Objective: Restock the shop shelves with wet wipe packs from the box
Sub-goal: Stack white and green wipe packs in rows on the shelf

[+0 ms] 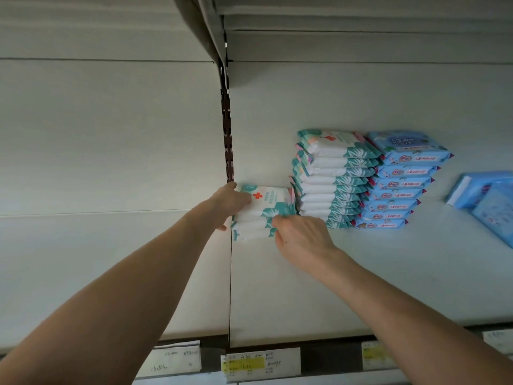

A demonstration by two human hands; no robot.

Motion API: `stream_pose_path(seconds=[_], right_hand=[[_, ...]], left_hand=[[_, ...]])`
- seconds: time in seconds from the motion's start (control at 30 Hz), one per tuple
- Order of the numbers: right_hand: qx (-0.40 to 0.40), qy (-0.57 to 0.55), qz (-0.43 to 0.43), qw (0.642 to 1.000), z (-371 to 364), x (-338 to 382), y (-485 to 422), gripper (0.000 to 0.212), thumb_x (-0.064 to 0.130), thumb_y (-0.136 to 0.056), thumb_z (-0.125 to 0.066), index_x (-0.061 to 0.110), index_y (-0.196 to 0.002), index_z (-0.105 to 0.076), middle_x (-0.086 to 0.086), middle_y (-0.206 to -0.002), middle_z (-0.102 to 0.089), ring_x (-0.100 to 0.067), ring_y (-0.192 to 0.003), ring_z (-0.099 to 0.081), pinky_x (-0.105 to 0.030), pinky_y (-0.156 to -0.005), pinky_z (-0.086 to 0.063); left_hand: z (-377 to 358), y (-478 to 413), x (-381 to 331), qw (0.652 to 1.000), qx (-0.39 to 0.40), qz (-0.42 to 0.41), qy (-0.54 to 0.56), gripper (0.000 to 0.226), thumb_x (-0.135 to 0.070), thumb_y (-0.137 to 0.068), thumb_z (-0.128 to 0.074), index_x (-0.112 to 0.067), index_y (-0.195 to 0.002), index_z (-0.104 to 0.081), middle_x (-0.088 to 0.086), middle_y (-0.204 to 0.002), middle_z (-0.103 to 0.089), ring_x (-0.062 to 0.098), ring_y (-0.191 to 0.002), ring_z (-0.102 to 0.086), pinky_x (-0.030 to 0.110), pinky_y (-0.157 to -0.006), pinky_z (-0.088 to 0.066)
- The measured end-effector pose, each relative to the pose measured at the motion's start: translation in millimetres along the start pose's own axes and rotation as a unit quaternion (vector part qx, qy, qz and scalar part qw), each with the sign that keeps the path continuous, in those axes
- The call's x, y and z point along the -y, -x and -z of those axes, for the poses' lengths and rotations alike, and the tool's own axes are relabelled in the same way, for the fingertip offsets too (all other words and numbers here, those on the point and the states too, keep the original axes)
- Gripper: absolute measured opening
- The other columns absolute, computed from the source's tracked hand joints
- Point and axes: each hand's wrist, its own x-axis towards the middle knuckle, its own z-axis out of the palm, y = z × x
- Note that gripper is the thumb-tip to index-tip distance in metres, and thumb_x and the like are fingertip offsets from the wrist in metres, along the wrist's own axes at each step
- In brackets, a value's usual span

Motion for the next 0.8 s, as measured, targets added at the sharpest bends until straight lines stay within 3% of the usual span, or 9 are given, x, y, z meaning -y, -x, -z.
stream_pose_path(seconds=[0.1,0.3,0.47,0.53,0.6,0.67,0.8], right_hand=[[-0.01,-0.017,-0.036,0.999,2.4,-13.9,-12.2,0.02,0.015,-0.097,-0.042,0.014,-0.112,-0.056,-0.006,-0.103,-0.066,-0.028,-0.092,-0.063,-0.03,-0.066,-0.037],[0.067,-0.017,0.014,0.998,-12.1,-2.5,-8.1,0.022,0.021,-0.096,-0.042,0.015,-0.107,-0.059,-0.005,-0.108,-0.064,-0.027,-0.098,-0.06,-0.028,-0.069,-0.034],[0.096,0.011,0.008,0.995,-23.7,14.3,-11.9,0.025,0.017,-0.095,-0.045,0.012,-0.117,-0.058,-0.01,-0.121,-0.053,-0.027,-0.111,-0.053,-0.031,-0.075,-0.035],[0.096,0.017,0.001,0.995,-25.4,17.9,-13.3,0.026,0.016,-0.095,-0.046,0.011,-0.118,-0.058,-0.011,-0.121,-0.052,-0.028,-0.111,-0.052,-0.031,-0.074,-0.034],[0.093,0.017,-0.004,0.996,-26.0,18.3,-13.9,0.025,0.015,-0.095,-0.047,0.011,-0.117,-0.057,-0.01,-0.12,-0.052,-0.027,-0.11,-0.052,-0.031,-0.072,-0.033],[0.091,0.008,-0.007,0.996,-27.1,17.3,-13.2,0.024,0.015,-0.095,-0.048,0.011,-0.116,-0.057,-0.009,-0.119,-0.052,-0.026,-0.11,-0.052,-0.031,-0.072,-0.033],[0.093,-0.011,-0.011,0.996,-28.0,16.4,-10.5,0.024,0.014,-0.095,-0.046,0.01,-0.117,-0.055,-0.009,-0.121,-0.049,-0.026,-0.112,-0.048,-0.032,-0.074,-0.035]], left_hand=[[1.3,0.4,-3.6,1.0,-0.002,-0.008,0.0,0.05,-0.018,-0.095,-0.05,-0.023,-0.143,-0.037,0.007,-0.129,-0.048,0.031,-0.117,-0.049,0.049,-0.081,-0.047],[1.6,1.2,-0.8,0.997,0.044,0.007,0.058,0.03,-0.016,-0.093,-0.049,-0.018,-0.123,-0.05,0.008,-0.119,-0.054,0.031,-0.099,-0.058,0.055,-0.081,-0.054],[-2.2,2.2,-4.0,0.998,0.044,-0.02,0.037,0.034,-0.017,-0.095,-0.048,-0.018,-0.129,-0.047,0.003,-0.1,-0.056,0.023,-0.085,-0.059,0.05,-0.079,-0.056],[-1.3,3.4,-4.6,0.999,0.038,-0.018,0.025,0.047,-0.021,-0.096,-0.05,-0.021,-0.141,-0.037,0.003,-0.11,-0.055,0.023,-0.086,-0.059,0.052,-0.083,-0.054],[0.0,3.9,-5.3,0.999,0.019,-0.039,-0.001,0.062,-0.03,-0.095,-0.055,-0.027,-0.149,-0.025,0.005,-0.137,-0.046,0.026,-0.107,-0.055,0.053,-0.091,-0.05],[0.8,5.2,-7.8,0.996,0.015,-0.077,-0.038,0.072,-0.041,-0.091,-0.06,-0.031,-0.151,-0.022,0.002,-0.151,-0.032,0.028,-0.127,-0.043,0.051,-0.097,-0.046],[-5.5,6.2,-10.5,0.987,0.049,-0.115,-0.103,0.079,-0.033,-0.082,-0.074,-0.023,-0.149,-0.032,0.004,-0.142,-0.041,0.023,-0.117,-0.048,0.03,-0.09,-0.045]])
